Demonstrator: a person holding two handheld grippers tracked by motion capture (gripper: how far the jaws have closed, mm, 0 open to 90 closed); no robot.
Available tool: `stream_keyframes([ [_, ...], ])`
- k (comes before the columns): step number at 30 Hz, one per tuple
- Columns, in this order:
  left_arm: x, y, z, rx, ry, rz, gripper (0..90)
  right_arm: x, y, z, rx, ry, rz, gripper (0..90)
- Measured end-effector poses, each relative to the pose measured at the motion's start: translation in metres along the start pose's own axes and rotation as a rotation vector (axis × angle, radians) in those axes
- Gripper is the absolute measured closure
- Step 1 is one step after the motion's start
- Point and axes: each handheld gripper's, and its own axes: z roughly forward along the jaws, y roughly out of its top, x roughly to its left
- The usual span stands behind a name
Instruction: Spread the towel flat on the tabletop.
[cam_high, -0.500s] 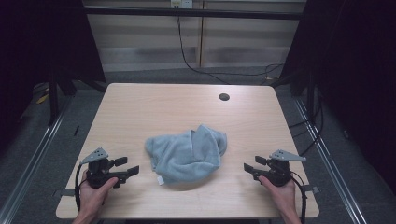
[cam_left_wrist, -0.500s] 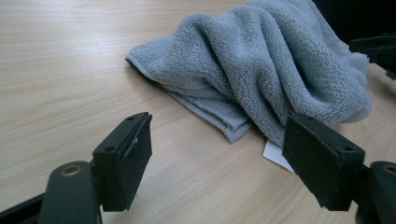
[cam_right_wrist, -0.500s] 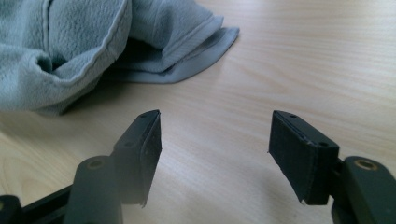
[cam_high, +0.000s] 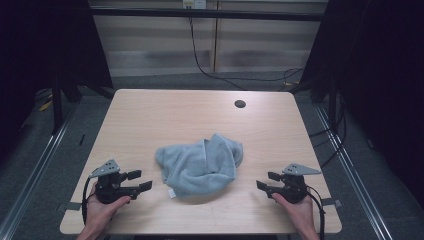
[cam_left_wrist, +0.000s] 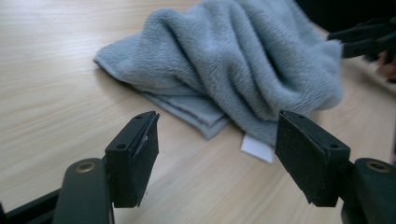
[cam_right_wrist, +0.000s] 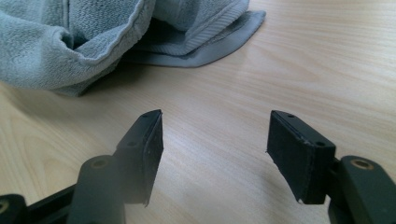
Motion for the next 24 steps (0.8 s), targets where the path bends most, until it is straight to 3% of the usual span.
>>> stream_keyframes([
  [3,-0.005,0.001,0.004,0.035,0.015,0.038,30.3,0.006,0.004,-0.001,0.008,0.001,-0.005,34.2],
  [4,-0.008,0.003,0.007,0.032,-0.007,0.04,32.5,0.011,0.009,-0.002,-0.007,0.02,-0.012,33.7],
  [8,-0.012,0.011,0.011,0.024,-0.024,0.039,33.9,0.018,0.018,-0.001,-0.012,0.048,-0.036,34.8],
  [9,-0.013,0.015,0.014,0.029,-0.015,0.049,30.0,0.021,0.025,0.004,-0.002,0.066,-0.053,35.1],
  [13,-0.021,0.039,0.026,0.024,-0.034,0.086,33.6,0.027,0.044,0.016,-0.017,0.113,-0.071,35.9],
  [18,-0.021,0.054,0.037,0.027,-0.036,0.102,35.8,0.035,0.066,0.03,-0.026,0.147,-0.112,35.6],
  [20,-0.02,0.06,0.043,0.025,-0.037,0.096,35.0,0.037,0.074,0.039,-0.014,0.15,-0.124,33.7],
  [22,-0.017,0.07,0.048,0.03,-0.03,0.117,35.8,0.04,0.085,0.051,0.02,0.15,-0.156,33.7],
  [24,-0.016,0.072,0.049,0.026,-0.036,0.113,36.4,0.04,0.09,0.053,0.015,0.15,-0.16,33.7],
])
